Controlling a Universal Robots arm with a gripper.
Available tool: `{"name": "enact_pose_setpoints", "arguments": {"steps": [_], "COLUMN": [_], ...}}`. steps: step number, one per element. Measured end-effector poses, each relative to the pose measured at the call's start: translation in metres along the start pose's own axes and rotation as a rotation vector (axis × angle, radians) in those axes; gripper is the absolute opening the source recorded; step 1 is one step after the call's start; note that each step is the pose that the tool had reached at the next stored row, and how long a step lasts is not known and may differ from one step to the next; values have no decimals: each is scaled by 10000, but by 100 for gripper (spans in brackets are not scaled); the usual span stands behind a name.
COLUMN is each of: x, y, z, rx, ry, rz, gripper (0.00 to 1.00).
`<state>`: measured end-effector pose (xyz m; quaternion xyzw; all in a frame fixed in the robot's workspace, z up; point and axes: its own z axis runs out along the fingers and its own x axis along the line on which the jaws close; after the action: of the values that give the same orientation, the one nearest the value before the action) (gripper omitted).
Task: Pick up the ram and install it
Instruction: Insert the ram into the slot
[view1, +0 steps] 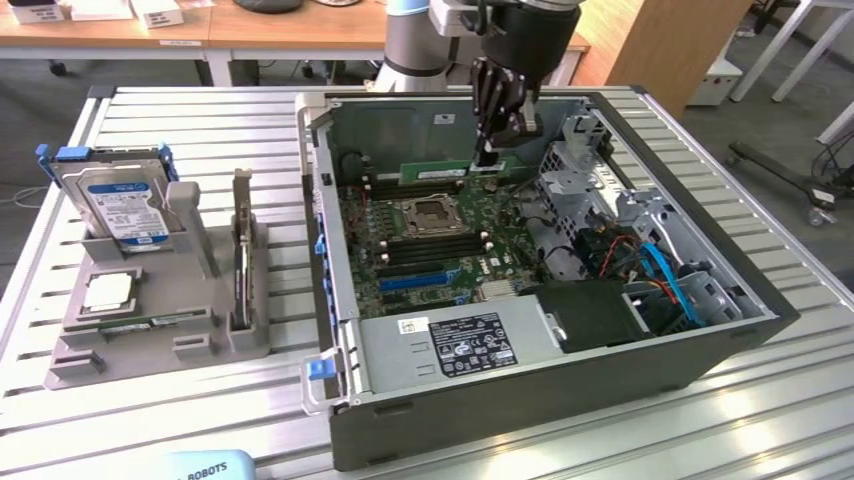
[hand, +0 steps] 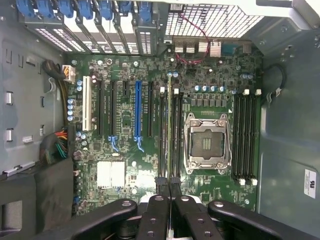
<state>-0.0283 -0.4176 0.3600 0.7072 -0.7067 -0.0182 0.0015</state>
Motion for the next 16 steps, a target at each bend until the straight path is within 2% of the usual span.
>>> {"name": "enact_pose_setpoints", "arguments": {"steps": [16], "x": [7], "y": [-6], "z": [281], "rx": [1], "ry": [2], "rz": [0], "gripper": [11]}}
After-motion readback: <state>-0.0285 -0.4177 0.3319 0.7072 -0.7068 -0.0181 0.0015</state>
